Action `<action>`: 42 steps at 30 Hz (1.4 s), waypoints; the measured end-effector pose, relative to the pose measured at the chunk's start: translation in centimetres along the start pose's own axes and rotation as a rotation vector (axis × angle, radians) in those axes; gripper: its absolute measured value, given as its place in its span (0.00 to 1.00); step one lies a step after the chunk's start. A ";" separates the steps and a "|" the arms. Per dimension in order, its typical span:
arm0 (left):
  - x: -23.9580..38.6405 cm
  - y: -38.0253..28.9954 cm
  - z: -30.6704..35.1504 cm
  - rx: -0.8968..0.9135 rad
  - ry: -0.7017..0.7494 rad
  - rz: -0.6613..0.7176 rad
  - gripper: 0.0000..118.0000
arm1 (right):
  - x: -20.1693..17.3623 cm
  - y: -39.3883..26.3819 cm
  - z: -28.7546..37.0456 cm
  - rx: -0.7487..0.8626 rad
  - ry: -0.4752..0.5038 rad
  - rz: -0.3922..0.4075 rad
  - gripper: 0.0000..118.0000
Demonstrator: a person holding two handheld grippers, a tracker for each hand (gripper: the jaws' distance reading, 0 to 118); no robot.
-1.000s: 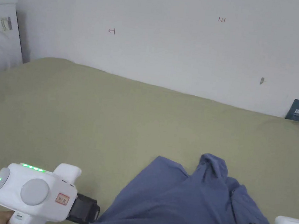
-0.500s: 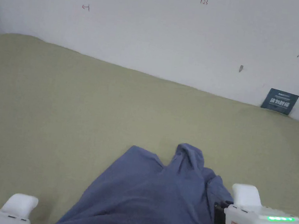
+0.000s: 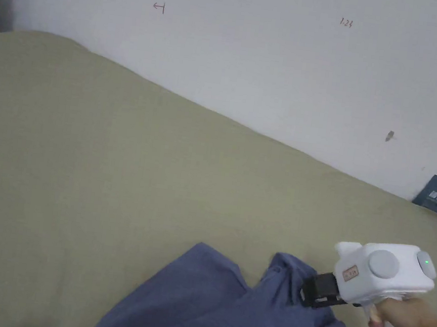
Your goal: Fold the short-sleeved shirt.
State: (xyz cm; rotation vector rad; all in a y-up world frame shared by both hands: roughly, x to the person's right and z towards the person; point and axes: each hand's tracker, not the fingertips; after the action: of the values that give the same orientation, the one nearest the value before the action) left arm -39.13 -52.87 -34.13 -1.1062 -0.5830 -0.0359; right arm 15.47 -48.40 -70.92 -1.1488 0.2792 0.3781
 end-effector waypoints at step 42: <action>-3.1 31.5 14.2 0.451 0.216 -0.156 0.04 | 6.4 3.9 30.4 0.706 -0.130 -0.220 0.08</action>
State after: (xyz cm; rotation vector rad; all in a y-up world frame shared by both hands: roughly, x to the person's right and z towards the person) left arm -38.10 -27.02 -57.23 -0.6077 -0.4524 -0.1507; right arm 20.29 -18.06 -64.98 -0.4511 0.1482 0.1338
